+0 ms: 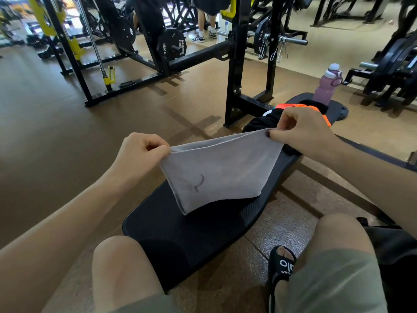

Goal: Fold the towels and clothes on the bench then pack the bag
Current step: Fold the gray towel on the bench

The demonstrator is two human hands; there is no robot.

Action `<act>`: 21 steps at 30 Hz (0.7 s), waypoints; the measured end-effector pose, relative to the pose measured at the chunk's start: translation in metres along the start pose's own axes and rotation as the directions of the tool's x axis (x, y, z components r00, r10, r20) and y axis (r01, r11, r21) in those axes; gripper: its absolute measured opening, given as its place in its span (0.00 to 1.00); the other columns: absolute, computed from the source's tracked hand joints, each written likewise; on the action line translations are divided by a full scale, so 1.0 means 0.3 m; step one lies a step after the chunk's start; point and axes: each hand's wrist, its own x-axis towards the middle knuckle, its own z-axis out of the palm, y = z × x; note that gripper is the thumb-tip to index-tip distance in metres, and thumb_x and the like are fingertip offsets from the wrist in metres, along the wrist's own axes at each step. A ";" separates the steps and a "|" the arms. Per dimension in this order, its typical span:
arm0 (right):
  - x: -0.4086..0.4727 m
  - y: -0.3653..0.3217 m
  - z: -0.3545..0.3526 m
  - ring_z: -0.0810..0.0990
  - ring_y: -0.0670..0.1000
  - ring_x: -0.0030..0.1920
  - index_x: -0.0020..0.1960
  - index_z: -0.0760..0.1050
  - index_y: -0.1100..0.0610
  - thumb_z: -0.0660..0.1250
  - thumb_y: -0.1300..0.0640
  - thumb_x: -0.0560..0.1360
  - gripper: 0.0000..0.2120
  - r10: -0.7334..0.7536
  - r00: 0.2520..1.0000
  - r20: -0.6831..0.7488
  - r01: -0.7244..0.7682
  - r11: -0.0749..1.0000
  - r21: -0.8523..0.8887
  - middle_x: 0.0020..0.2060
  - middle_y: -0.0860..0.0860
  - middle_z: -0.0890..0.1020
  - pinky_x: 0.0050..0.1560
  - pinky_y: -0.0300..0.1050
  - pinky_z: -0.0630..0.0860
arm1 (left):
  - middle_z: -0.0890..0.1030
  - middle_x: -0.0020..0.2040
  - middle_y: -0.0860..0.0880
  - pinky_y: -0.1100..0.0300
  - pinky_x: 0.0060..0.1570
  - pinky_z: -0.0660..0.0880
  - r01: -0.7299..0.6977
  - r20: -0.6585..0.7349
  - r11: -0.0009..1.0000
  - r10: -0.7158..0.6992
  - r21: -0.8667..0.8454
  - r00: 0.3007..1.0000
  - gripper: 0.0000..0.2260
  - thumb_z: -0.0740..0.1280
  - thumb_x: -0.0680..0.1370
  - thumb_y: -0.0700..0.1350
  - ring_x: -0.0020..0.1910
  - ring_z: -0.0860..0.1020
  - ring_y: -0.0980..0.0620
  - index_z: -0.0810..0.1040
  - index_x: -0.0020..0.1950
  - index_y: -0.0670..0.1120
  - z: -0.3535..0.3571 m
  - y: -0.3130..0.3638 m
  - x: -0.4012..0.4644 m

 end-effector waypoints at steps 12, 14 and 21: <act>0.006 0.053 -0.031 0.75 0.44 0.36 0.38 0.77 0.54 0.75 0.55 0.72 0.09 -0.050 0.998 0.034 0.053 0.994 -0.093 0.35 0.48 0.79 0.35 0.37 0.68 | 0.84 0.52 0.59 0.75 0.52 0.74 -0.203 0.113 0.968 0.188 0.145 0.976 0.05 0.71 0.78 0.40 0.51 0.82 0.65 0.85 0.50 0.48 -0.036 -0.024 -0.003; 0.001 0.055 -0.042 0.75 0.42 0.35 0.38 0.77 0.53 0.76 0.57 0.72 0.08 -0.143 0.985 0.095 0.159 0.968 -0.194 0.34 0.46 0.78 0.35 0.35 0.66 | 0.84 0.52 0.58 0.75 0.50 0.74 -0.212 0.092 0.960 0.198 0.181 0.976 0.04 0.72 0.78 0.39 0.50 0.82 0.65 0.85 0.49 0.48 -0.044 -0.028 0.004; -0.009 0.072 -0.072 0.76 0.42 0.36 0.39 0.78 0.52 0.75 0.55 0.73 0.07 -0.195 0.967 0.166 0.235 0.932 -0.276 0.35 0.47 0.80 0.35 0.36 0.68 | 0.84 0.50 0.55 0.81 0.49 0.70 -0.272 0.080 0.901 0.261 0.338 0.962 0.04 0.71 0.77 0.37 0.49 0.79 0.65 0.84 0.48 0.45 -0.063 -0.033 0.026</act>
